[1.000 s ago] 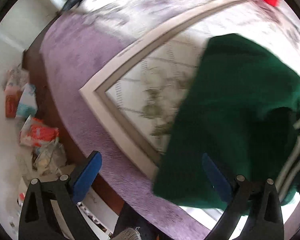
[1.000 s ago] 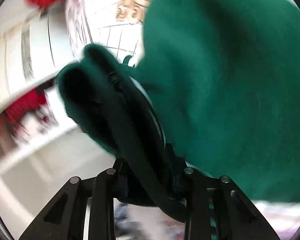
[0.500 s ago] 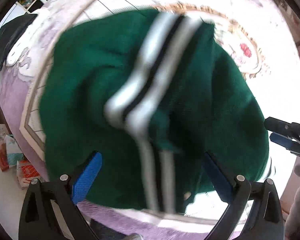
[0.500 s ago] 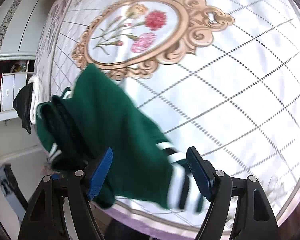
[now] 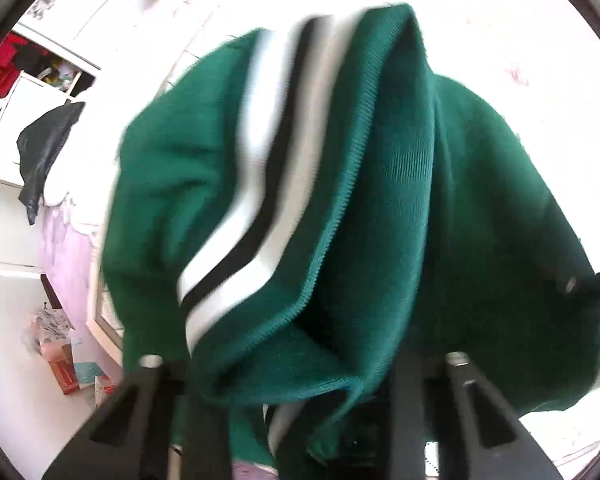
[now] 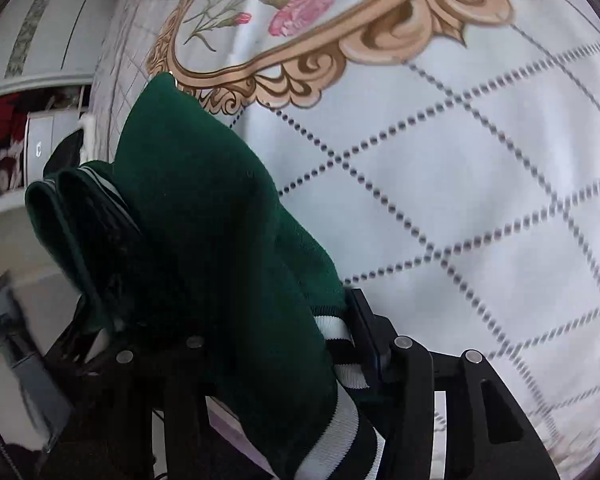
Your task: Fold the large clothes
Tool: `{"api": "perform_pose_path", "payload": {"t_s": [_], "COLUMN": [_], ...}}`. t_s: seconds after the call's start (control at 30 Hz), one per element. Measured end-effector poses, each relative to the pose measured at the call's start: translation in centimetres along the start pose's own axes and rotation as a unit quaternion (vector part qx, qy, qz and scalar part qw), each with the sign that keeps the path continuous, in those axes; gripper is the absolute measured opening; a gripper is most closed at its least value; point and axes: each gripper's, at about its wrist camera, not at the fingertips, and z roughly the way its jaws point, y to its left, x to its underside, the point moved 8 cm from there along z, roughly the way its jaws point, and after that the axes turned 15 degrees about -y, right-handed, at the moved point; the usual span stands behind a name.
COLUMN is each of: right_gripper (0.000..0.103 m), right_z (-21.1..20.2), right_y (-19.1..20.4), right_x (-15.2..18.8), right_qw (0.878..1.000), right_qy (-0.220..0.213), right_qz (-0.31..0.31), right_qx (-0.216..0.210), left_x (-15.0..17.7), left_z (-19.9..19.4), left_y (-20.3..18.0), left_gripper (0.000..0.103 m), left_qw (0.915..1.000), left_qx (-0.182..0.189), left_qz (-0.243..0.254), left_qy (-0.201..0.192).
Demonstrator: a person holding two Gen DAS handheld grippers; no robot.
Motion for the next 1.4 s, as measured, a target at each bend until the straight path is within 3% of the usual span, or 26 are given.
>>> {"api": "perform_pose_path", "payload": {"t_s": [0.2, 0.27, 0.4, 0.63, 0.77, 0.8, 0.9, 0.97, 1.0, 1.13, 1.2, 1.23, 1.27, 1.3, 1.4], "right_gripper": [0.038, 0.037, 0.036, 0.036, 0.036, 0.037, 0.046, 0.051, 0.061, 0.074, 0.074, 0.076, 0.086, 0.096, 0.097], "right_z": [0.6, 1.1, 1.9, 3.6, 4.4, 4.2, 3.1, 1.6, 0.5, -3.6, -5.5, -6.9, -7.8, -8.9, -9.3], "right_y": [0.7, 1.1, 2.7, 5.2, 5.0, 4.6, 2.2, 0.5, -0.2, -0.4, 0.2, 1.4, 2.8, 4.1, 9.1], "right_x": [4.3, 5.6, 5.6, 3.6, 3.5, 3.6, 4.4, 5.0, 5.1, 4.1, 3.1, 2.2, 1.0, 0.6, -0.9], "right_qw": [0.993, 0.989, 0.977, 0.979, 0.979, 0.978, 0.977, 0.977, 0.982, 0.996, 0.998, 0.997, 0.996, 0.994, 0.989], "right_qy": [0.019, 0.017, -0.006, -0.010, -0.006, -0.002, 0.014, 0.023, 0.022, -0.011, -0.037, -0.065, -0.087, -0.108, -0.122], "right_qz": [0.098, 0.126, 0.178, 0.161, 0.164, 0.167, 0.183, 0.186, 0.169, 0.084, 0.058, 0.042, 0.031, 0.016, -0.029], "right_qx": [-0.063, -0.076, -0.118, -0.121, -0.124, -0.129, -0.110, -0.097, -0.078, -0.018, 0.001, -0.002, -0.014, -0.024, -0.075], "left_x": [-0.9, -1.4, -1.8, -1.0, -0.7, -0.4, 0.1, -0.2, -0.5, -2.0, -2.2, -2.3, -2.5, -2.7, -1.5], "left_z": [-3.4, -5.0, -6.8, -7.6, -8.9, -9.0, -9.7, -10.2, -9.9, -9.6, -9.7, -9.6, -9.2, -8.7, -7.2], "left_y": [2.1, 1.7, -0.4, -2.8, -8.3, -9.6, -11.1, -10.3, -9.1, -4.5, -1.8, -0.6, 1.5, 3.7, 8.1], "left_gripper": [0.017, 0.010, 0.007, 0.006, 0.000, 0.000, 0.000, 0.003, 0.003, 0.005, 0.019, 0.051, 0.088, 0.094, 0.093], "left_qw": [0.9993, 0.9986, 0.9970, 0.9950, 0.9824, 0.9805, 0.9744, 0.9762, 0.9783, 0.9845, 0.9874, 0.9885, 0.9906, 0.9926, 0.9936], "left_qx": [0.020, 0.031, 0.059, 0.093, 0.179, 0.185, 0.215, 0.208, 0.200, 0.174, 0.152, 0.140, 0.115, 0.084, 0.023], "left_qz": [0.017, 0.016, 0.027, 0.017, 0.043, 0.058, 0.062, 0.056, 0.049, -0.009, -0.041, -0.053, -0.069, -0.080, -0.104], "left_qy": [-0.026, -0.038, -0.044, -0.034, -0.029, -0.031, -0.022, -0.025, -0.023, -0.016, -0.020, -0.023, -0.028, -0.037, -0.037]}}
